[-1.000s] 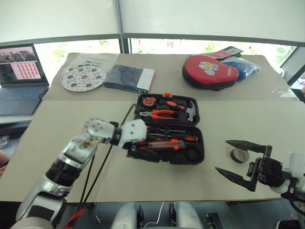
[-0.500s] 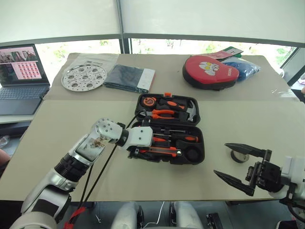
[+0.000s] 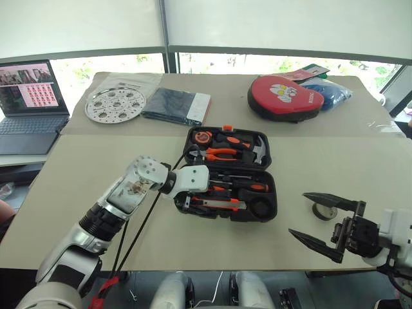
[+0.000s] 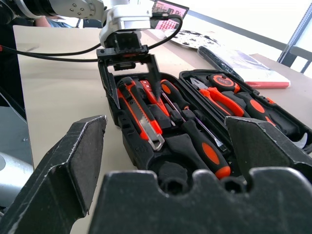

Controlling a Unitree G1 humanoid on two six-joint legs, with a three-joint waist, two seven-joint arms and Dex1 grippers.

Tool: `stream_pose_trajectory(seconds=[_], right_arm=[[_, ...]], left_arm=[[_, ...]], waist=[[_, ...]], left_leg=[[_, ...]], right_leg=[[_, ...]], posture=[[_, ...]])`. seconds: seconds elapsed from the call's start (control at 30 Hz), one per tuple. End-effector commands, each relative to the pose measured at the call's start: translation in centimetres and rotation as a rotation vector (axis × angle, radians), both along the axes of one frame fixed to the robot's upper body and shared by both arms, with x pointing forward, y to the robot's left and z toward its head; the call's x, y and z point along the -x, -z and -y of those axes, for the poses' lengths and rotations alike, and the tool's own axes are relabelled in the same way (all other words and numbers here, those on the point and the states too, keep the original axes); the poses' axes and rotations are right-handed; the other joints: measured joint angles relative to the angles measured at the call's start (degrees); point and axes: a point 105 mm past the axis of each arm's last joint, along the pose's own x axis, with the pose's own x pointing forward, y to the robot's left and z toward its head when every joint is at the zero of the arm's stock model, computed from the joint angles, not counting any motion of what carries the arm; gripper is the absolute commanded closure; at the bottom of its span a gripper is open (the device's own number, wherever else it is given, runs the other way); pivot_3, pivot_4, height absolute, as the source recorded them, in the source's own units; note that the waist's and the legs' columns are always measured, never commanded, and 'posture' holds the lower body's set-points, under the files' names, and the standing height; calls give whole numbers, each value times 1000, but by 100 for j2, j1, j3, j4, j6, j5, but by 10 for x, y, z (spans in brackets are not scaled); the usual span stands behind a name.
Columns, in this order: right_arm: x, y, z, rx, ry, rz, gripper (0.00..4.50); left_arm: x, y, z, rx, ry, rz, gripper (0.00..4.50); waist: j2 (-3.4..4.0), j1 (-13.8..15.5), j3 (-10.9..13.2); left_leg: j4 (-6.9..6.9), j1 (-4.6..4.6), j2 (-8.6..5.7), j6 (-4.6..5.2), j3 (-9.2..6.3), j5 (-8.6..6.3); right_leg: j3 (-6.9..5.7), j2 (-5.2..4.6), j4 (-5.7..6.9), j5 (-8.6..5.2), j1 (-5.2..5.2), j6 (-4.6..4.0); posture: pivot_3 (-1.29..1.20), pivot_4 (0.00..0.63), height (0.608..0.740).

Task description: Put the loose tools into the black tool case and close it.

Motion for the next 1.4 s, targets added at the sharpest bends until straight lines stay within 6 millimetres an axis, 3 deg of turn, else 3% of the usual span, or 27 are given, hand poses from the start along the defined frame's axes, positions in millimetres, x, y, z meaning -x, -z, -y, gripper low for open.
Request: stream_pose_trajectory(seconds=[0.03,0.1,0.2,0.37,0.5,0.53,0.83,1.13,1.3,1.33,1.4], right_arm=[[0,-6,0,3,-1,45,0],[-1,-5,1,1,5,42,0],[-1,-4,3,-7,17,39,0],[-3,-2,5,-25,33,37,0],[-3,0,7,-29,46,33,0],[-3,0,7,-29,47,33,0],[-1,-2,5,-28,55,34,0],[-4,-5,-1,-37,53,40,0],[-5,-5,0,-34,63,38,0],[-5,-5,2,-32,75,36,0],[-4,-6,11,-31,117,23,0]], left_arm=[[5,-23,4,170,47,18,70],[6,-33,-1,243,51,27,70],[3,-41,-7,340,31,34,831],[6,-39,-12,412,37,30,2747],[7,-3,-17,343,32,4,4329],[8,3,-17,319,40,-2,4492],[1,38,-10,203,-37,-39,4492],[13,74,-19,15,-166,-282,4492],[14,60,-12,124,-126,-225,4492],[12,50,-10,190,-127,-188,4492],[7,22,-12,369,-126,-110,3977]], waist=[[0,-4,0],[-2,-2,2],[-2,2,1],[-2,-2,1],[-1,-3,1],[-1,-5,1],[5,36,-3],[23,55,-58],[20,27,-81],[21,25,-82],[24,12,-83]], left_leg=[[1,-1,-1,0,0,0],[6,-6,0,0,0,0],[9,-6,-1,0,0,0],[11,-2,-2,0,0,0],[12,-1,-3,0,0,0],[12,-2,-3,0,0,0],[16,2,-4,9,0,-6],[33,9,-5,39,-1,-23],[30,12,-4,38,-2,-22],[30,11,-4,38,-2,-23],[29,10,-4,33,-3,-20]], right_leg=[[0,0,1,-2,-1,3],[-2,-1,-1,-3,-3,6],[-3,-4,-1,-3,-2,6],[-4,-6,1,-3,2,6],[-6,-6,1,-3,5,6],[-6,-6,1,-3,4,5],[-9,-15,1,-2,13,7],[-4,-20,2,5,22,17],[-1,-19,3,3,22,15],[-1,-20,2,3,21,14],[1,-25,2,2,17,12]], posture=[[0,150,740],[0,150,740],[0,150,740],[0,150,740],[0,150,740],[0,150,740],[0,150,740],[0,150,740],[0,150,740],[0,150,740],[0,150,740]])
